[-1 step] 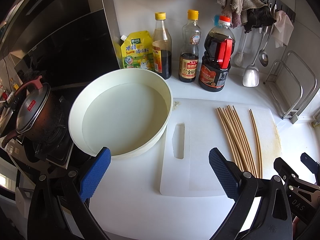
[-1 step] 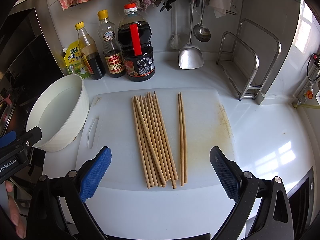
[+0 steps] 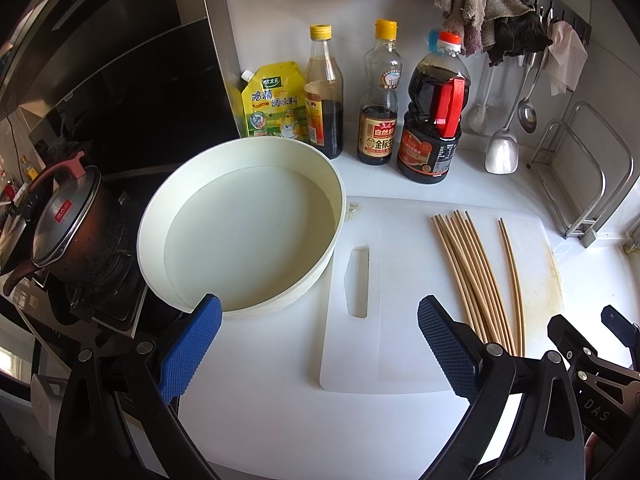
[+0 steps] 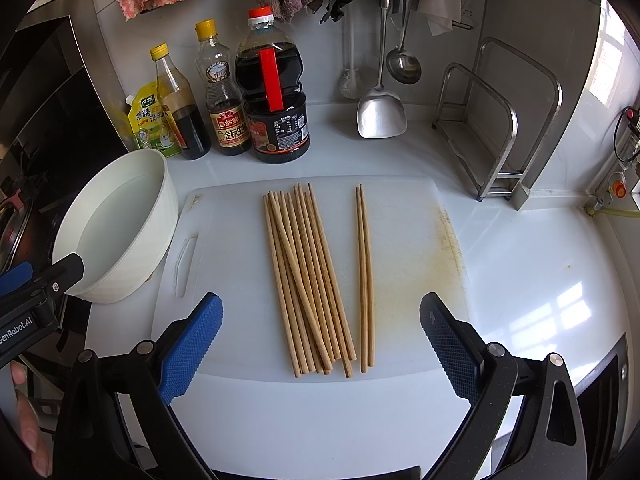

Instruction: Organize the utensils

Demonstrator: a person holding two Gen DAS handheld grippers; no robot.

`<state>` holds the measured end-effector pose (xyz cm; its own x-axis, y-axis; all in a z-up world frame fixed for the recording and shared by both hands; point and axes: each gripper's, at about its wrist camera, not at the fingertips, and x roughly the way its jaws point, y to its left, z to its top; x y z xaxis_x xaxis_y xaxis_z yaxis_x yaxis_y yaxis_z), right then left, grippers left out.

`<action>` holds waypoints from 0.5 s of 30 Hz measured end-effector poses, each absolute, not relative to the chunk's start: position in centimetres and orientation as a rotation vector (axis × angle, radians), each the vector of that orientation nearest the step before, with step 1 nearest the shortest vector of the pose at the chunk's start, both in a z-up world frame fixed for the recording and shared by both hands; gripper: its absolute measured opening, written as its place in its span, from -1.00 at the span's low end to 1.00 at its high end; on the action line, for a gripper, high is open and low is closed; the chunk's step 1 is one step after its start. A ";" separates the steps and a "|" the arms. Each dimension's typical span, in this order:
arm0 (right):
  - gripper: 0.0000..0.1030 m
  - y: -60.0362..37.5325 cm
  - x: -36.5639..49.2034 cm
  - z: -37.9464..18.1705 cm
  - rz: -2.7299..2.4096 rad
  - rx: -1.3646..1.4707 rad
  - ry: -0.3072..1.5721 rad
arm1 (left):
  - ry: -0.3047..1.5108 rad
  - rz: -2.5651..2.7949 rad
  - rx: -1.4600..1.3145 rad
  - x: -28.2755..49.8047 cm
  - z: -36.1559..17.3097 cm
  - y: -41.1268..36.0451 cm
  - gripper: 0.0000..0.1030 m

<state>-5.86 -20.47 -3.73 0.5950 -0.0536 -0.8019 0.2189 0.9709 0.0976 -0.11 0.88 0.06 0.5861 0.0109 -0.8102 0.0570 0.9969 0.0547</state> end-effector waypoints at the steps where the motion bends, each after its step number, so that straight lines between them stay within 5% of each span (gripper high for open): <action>1: 0.84 -20.5 -5.8 -3.7 -0.159 0.194 0.922 | 0.945 -0.027 0.077 -0.1 0.1 1.0 0.88; 15: 0.84 -20.6 -5.7 -3.7 -0.159 0.196 0.920 | 0.944 -0.027 0.078 -0.3 0.1 0.8 0.88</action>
